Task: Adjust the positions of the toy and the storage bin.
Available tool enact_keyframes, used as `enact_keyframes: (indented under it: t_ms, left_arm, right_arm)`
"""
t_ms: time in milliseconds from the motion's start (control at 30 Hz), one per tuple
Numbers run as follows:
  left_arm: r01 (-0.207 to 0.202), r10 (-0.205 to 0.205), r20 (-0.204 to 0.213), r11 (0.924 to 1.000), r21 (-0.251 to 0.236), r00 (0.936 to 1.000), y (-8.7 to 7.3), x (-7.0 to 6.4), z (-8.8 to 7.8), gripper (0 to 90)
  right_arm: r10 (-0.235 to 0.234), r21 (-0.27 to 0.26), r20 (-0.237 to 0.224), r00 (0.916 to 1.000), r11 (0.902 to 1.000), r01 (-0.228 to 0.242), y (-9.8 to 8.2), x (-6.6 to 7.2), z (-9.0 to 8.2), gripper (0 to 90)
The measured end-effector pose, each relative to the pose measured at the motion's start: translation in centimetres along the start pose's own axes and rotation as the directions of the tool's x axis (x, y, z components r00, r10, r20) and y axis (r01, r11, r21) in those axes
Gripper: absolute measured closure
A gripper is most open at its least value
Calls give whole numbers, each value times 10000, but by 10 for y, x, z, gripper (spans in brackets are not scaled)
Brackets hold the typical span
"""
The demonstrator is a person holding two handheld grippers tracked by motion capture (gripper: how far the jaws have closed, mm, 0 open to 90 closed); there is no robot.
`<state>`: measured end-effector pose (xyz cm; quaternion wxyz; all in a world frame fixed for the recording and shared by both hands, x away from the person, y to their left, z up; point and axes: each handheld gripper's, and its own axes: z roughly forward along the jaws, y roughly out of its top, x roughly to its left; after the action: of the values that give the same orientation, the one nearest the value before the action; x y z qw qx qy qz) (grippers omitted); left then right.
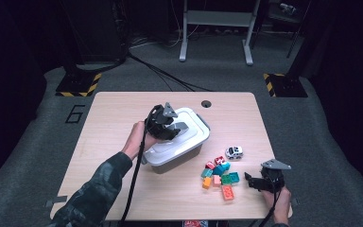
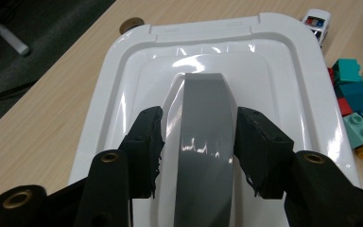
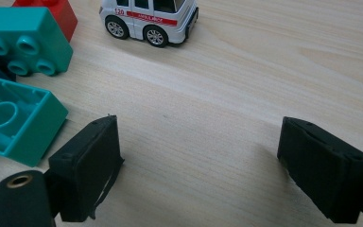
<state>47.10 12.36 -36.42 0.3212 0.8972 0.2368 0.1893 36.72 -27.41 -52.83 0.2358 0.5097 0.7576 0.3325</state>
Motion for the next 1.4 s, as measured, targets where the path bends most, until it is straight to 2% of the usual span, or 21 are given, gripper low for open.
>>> enact_keyframes:
  t_ms: [33, 100, 200, 333, 367, 400, 467, 767, 833, 900, 933, 1033, 1133, 1167, 1267, 1400]
  left_arm:
    - [-118, 118, 194, 9999, 31, 9997, 0, 0, 1, 564]
    - [-246, 243, 218, 9996, 139, 9995, 1, 1, 2, 653]
    - [-201, 198, 249, 9997, 124, 9995, 0, 0, 2, 659]
    - [33, -33, 190, 10000, -14, 9998, -1, -1, 2, 661]
    - [144, -144, 163, 9999, 3, 9998, -1, -2, 2, 662]
    - [448, -448, 91, 9990, -18, 9990, -1, -5, 2, 662]
    - [604, -604, 6, 9982, 63, 9982, 0, -7, 2, 662]
    - [1110, -1104, -335, 9937, 159, 9933, 2, -15, 1, 663]
    - [1461, -1454, -526, 9892, 104, 9880, 4, -19, 2, 662]
    - [1566, -1556, -560, 9876, 133, 9862, 4, -20, 3, 662]
    - [1779, -1763, -685, 9839, 175, 9820, 6, -23, 3, 662]
    - [1906, -1886, -763, 9815, 196, 9791, 7, -26, 4, 663]
    - [2248, -2242, -795, 9744, -5, 9713, 6, -28, 4, 663]
    - [2248, -2242, -795, 9744, -5, 9713, 6, -28, 4, 663]
    - [2468, -2467, -789, 9690, -93, 9659, 7, -31, 5, 663]
    - [2505, -2510, -890, 9680, -178, 9639, 7, -33, 6, 663]
  right_arm:
    - [7, 2, -3, 10000, 10000, -7, 0, 0, 0, 132]
    - [56, 15, -9, 10000, 10000, -56, 0, 0, 0, 132]
    - [36, 12, -12, 10000, 10000, -36, 0, 0, 0, 132]
    - [93, 19, -19, 10000, 10000, -93, 0, 1, 0, 133]
    - [110, 37, -16, 9999, 9999, -110, 0, 1, 0, 133]
    - [96, 17, -15, 10000, 10000, -96, 0, 1, 0, 132]
    - [42, 11, -10, 10000, 10000, -42, 0, 0, 0, 132]
    - [50, 3, -10, 10000, 10000, -50, 0, 0, 0, 132]
    - [154, 43, -6, 9999, 9999, -154, 0, 1, 0, 132]
    - [143, 38, -9, 9999, 9999, -143, 0, 1, 0, 132]
    - [97, 24, -3, 10000, 10000, -97, 0, 1, 0, 132]
    - [17, -8, 6, 10000, 10000, -17, 0, 0, 0, 132]
    - [53, -1, 24, 10000, 10000, -53, 0, 0, 0, 132]
    - [53, -1, 24, 10000, 10000, -53, 0, 0, 0, 132]
    - [10, -12, 26, 10000, 10000, -10, 0, 0, 0, 132]
    - [12, -4, 22, 10000, 10000, -12, 0, 0, 0, 132]
